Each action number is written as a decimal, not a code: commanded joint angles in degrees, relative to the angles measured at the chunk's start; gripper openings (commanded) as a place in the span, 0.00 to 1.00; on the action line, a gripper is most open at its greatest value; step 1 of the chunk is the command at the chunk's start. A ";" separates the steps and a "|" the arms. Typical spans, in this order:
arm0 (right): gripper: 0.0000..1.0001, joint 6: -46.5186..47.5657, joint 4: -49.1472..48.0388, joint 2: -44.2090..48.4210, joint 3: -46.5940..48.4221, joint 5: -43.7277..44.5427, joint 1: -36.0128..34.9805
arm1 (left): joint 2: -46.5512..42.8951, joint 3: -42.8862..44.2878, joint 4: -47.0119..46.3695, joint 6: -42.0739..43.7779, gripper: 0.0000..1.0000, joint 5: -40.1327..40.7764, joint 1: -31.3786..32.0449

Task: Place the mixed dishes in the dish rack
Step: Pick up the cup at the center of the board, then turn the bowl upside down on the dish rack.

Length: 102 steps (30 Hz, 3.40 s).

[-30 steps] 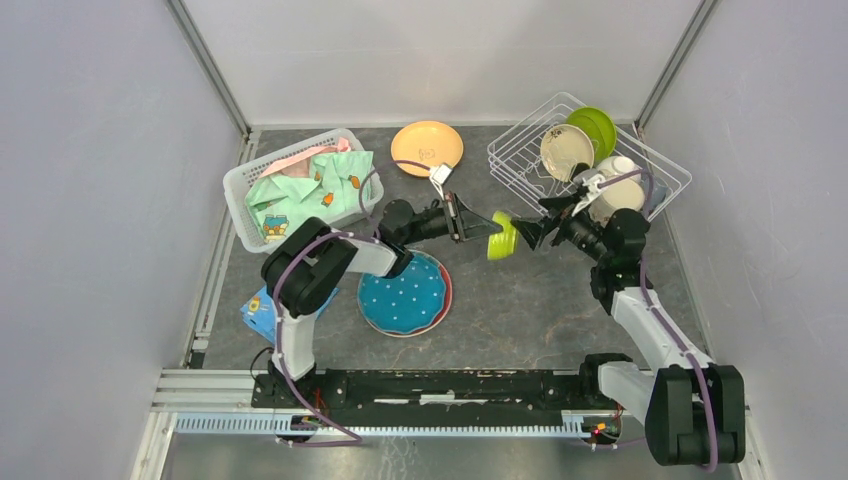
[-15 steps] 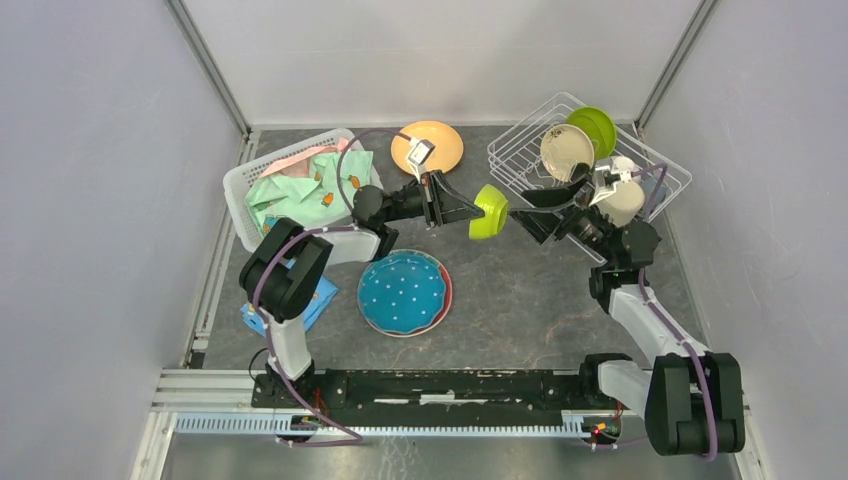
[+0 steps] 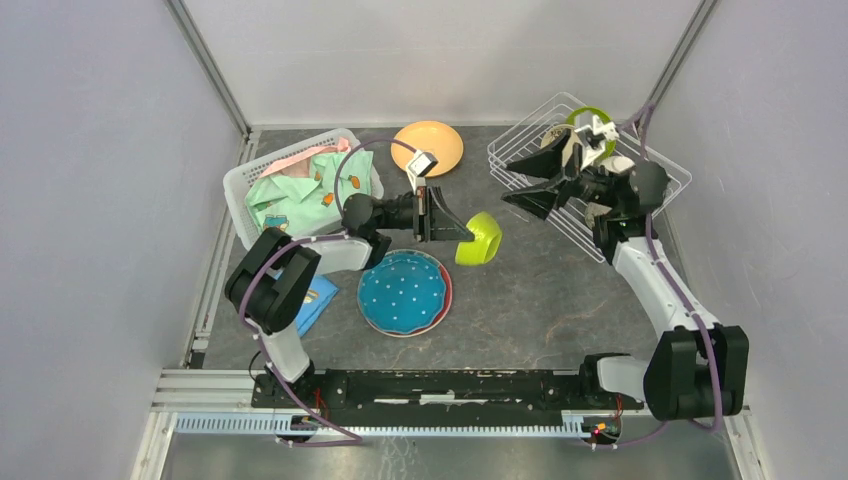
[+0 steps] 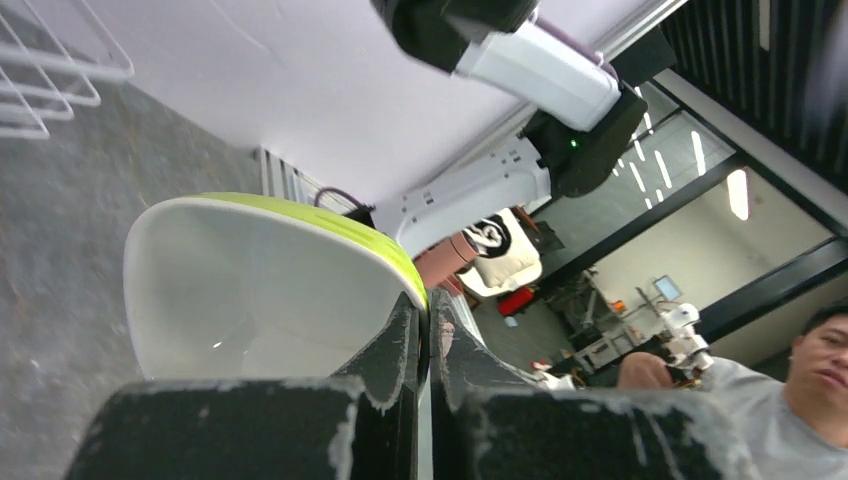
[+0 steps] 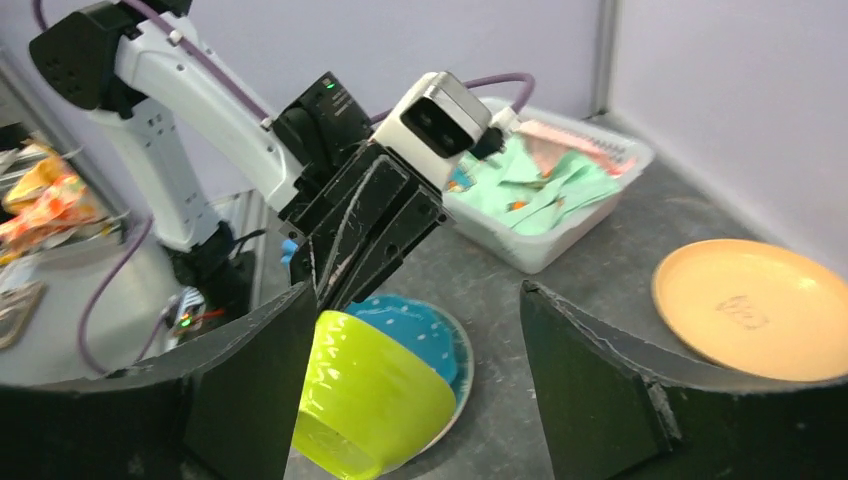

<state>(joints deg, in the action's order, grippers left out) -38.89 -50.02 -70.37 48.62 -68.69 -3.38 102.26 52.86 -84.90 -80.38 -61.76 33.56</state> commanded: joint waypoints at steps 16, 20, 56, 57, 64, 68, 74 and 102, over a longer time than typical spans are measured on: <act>0.79 78.57 87.99 -9.54 12.59 -19.79 -15.26 | -11.77 -12.26 -14.41 -6.34 0.02 -5.73 7.82; 0.78 80.47 93.09 -12.03 15.35 -19.79 -15.33 | -14.36 -13.88 -14.42 -6.61 0.02 -7.88 7.87; 0.80 78.23 97.41 -10.75 14.38 -19.82 -26.23 | -11.83 -11.17 -14.70 -6.33 0.02 -24.29 2.50; 0.78 77.61 97.10 -10.83 14.40 -19.84 -26.36 | -11.94 -11.14 -14.70 -6.33 0.02 -24.22 1.60; 0.22 80.36 101.19 -14.66 17.09 -19.95 -28.52 | -11.24 -10.76 -14.68 -6.33 0.02 -22.49 0.17; 0.00 86.62 109.09 -17.83 21.34 -19.93 -28.49 | -11.01 -10.53 -14.70 -6.33 0.02 -21.12 -2.65; 0.00 101.23 122.01 -23.71 27.19 -19.90 -27.32 | -11.76 -6.94 -14.75 -6.33 0.02 -18.95 -7.00; 0.01 102.09 122.02 -36.14 46.21 -19.63 -21.40 | -51.06 0.32 89.61 -6.33 0.02 58.06 -8.07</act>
<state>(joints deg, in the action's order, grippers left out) 65.17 71.85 -105.30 88.33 -86.85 -24.99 59.33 57.04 3.75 -85.49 -20.29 25.58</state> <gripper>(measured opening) 0.048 0.020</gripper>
